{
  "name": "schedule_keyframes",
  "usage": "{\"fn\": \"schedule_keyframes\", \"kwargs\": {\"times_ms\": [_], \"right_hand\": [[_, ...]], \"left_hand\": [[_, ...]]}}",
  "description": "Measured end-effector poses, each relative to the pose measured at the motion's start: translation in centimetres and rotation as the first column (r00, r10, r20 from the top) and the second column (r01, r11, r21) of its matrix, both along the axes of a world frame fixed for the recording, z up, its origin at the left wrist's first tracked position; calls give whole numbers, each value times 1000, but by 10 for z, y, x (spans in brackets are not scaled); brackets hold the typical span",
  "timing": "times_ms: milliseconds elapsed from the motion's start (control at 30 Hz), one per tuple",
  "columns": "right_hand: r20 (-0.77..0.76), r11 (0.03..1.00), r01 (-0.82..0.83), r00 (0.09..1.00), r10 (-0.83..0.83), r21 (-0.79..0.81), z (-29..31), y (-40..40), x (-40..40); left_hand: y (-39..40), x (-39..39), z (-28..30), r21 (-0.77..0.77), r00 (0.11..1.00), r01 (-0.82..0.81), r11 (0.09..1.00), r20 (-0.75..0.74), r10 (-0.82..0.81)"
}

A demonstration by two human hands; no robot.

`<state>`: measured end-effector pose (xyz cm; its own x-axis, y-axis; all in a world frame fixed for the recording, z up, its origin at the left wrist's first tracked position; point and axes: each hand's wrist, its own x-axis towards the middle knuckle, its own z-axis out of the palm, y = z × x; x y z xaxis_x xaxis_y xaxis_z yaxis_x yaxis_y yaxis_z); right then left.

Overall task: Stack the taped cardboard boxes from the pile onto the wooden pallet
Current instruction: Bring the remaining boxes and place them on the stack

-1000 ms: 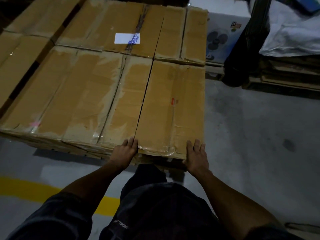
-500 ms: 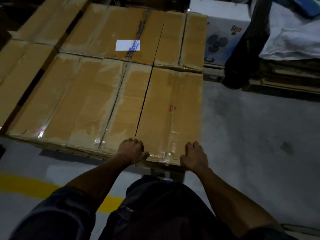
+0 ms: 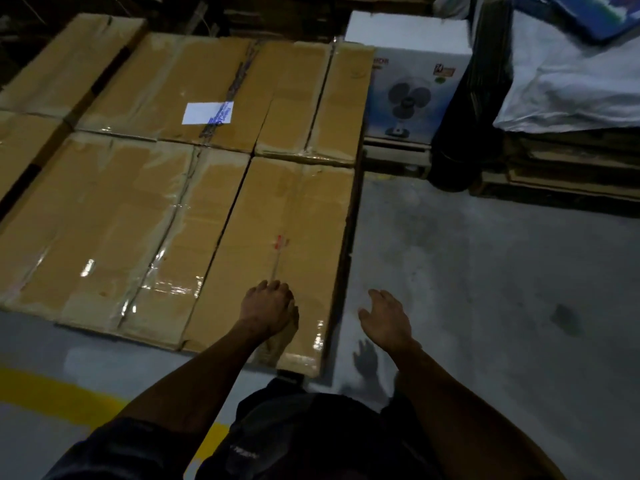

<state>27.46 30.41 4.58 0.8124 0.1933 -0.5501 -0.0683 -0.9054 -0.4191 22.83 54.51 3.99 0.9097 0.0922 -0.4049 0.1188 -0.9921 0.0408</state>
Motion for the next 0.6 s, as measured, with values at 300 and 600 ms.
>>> {"fn": "schedule_keyframes", "kwargs": {"times_ms": [300,600], "right_hand": [[-72,977,-214,975,212,-10,19,-130,85],[-9,958,-284,959,284,-49,30,-160,177]], "left_hand": [[-128,39,26,-146,950,-303,942,-119,287],[-158,124,30,-159,919,-394,905,-82,386]]}}
